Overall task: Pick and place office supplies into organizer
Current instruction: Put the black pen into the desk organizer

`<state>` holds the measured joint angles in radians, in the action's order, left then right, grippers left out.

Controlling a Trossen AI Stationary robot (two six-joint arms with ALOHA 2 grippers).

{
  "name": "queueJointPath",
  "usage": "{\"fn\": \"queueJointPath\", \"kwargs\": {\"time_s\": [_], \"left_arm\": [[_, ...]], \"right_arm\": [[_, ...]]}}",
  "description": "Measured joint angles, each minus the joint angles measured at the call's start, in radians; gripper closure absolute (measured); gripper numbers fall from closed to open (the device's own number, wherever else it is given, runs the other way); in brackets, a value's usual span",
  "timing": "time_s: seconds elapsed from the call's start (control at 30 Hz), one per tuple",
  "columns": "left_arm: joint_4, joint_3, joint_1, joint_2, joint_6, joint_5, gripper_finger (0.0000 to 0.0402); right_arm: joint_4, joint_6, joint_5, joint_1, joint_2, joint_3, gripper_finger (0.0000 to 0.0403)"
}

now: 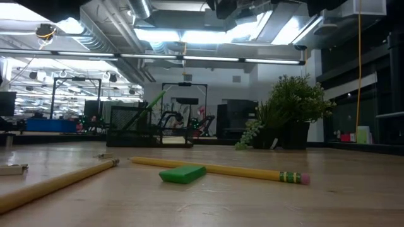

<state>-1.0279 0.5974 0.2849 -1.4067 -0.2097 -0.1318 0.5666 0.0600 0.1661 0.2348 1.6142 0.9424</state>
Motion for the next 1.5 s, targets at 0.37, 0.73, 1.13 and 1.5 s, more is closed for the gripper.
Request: {"fn": "queueJointPath", "kwargs": {"time_s": [0.37, 0.73, 1.13, 1.5], "left_arm": [[-0.001, 0.000, -0.003, 0.000, -0.021, 0.045, 0.0378], [0.000, 0.000, -0.019, 0.001, -0.022, 0.082, 0.0378], [0.028, 0.000, -0.066, 0.027, -0.039, 0.174, 0.0378], [0.278, 0.000, -0.129, 0.162, -0.068, 0.440, 0.0378]], "right_arm": [[0.001, -0.028, 0.001, -0.003, 0.000, 0.000, 0.0379], [-0.005, -0.019, -0.094, -0.005, 0.000, 0.000, 0.0257], [-0.230, 0.016, -0.115, -0.012, -0.118, 0.001, 0.0195], [-0.542, 0.012, -0.542, -0.026, -0.245, 0.001, 0.0213]]}}
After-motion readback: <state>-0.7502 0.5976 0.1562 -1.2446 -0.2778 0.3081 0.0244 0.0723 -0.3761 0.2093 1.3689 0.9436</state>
